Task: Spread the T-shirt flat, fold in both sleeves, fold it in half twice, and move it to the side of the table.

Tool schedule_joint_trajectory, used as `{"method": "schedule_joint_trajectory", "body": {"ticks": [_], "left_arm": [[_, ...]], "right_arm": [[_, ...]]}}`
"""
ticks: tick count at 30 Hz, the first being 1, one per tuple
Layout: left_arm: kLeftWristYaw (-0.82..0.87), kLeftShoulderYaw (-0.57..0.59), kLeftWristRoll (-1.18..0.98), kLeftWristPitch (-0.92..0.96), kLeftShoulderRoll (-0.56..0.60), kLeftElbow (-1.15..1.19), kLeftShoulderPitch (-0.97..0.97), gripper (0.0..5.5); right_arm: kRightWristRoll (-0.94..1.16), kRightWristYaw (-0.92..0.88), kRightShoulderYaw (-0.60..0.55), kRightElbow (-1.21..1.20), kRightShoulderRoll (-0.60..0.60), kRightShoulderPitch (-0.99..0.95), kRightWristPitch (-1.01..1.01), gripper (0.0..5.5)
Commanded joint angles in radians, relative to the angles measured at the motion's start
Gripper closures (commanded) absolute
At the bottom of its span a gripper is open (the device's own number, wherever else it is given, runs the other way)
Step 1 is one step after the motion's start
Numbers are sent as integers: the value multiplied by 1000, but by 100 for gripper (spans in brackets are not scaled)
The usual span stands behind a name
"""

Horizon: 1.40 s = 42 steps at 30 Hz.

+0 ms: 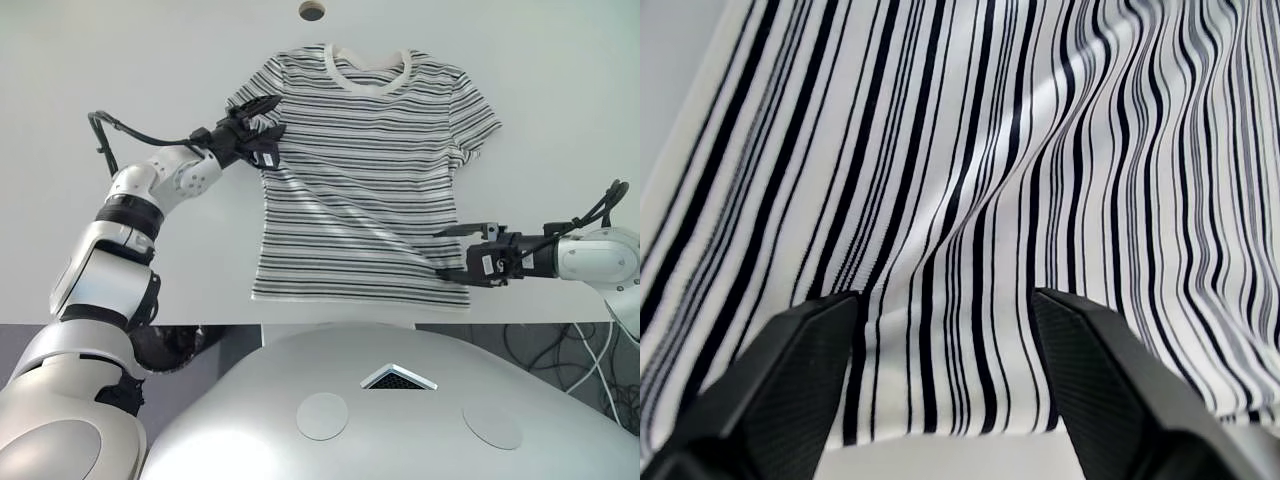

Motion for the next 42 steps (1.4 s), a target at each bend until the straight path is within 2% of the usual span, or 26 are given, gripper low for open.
{"method": "schedule_joint_trajectory", "body": {"ticks": [1, 6, 12, 16, 18, 22, 25, 28, 30, 33, 36, 42], "left_arm": [[-86, 2, -28, 3, 43, -203, 120, 272], [-221, 78, -143, 71, 83, -500, 260, 272], [-266, 132, -146, 131, 94, -587, 317, 272], [-286, 187, -193, 153, 100, -658, 351, 272], [-350, 208, -303, 169, 102, -748, 399, 272], [-579, 213, -673, 222, 202, -998, 545, 272], [-748, 207, -875, 295, 310, -1130, 664, 272], [-899, 183, -961, 343, 395, -1172, 757, 272], [-951, 159, -901, 359, 413, -1133, 784, 272], [-924, 127, -699, 353, 374, -1020, 769, 272], [-904, 100, -595, 337, 340, -948, 764, 272], [-933, 67, -542, 296, 372, -903, 803, 272]], "right_arm": [[-30, 35, 8, 17, -24, 16, 52, 225], [-22, 58, -21, 18, -45, 34, 45, 225], [16, 85, -79, 0, -75, 75, 31, 225], [90, 90, -161, 9, -57, 71, 26, 225], [224, 84, -228, -14, 2, 47, 44, 225], [491, -23, -347, -45, 156, -74, 141, 225], [600, -123, -416, -62, 235, -158, 205, 225], [643, -197, -473, -67, 281, -204, 241, 225], [637, -228, -503, -50, 297, -227, 247, 225], [595, -256, -513, -44, 317, -239, 236, 225], [564, -268, -511, -39, 336, -240, 227, 225], [497, -269, -516, 15, 347, -252, 204, 225]]}}
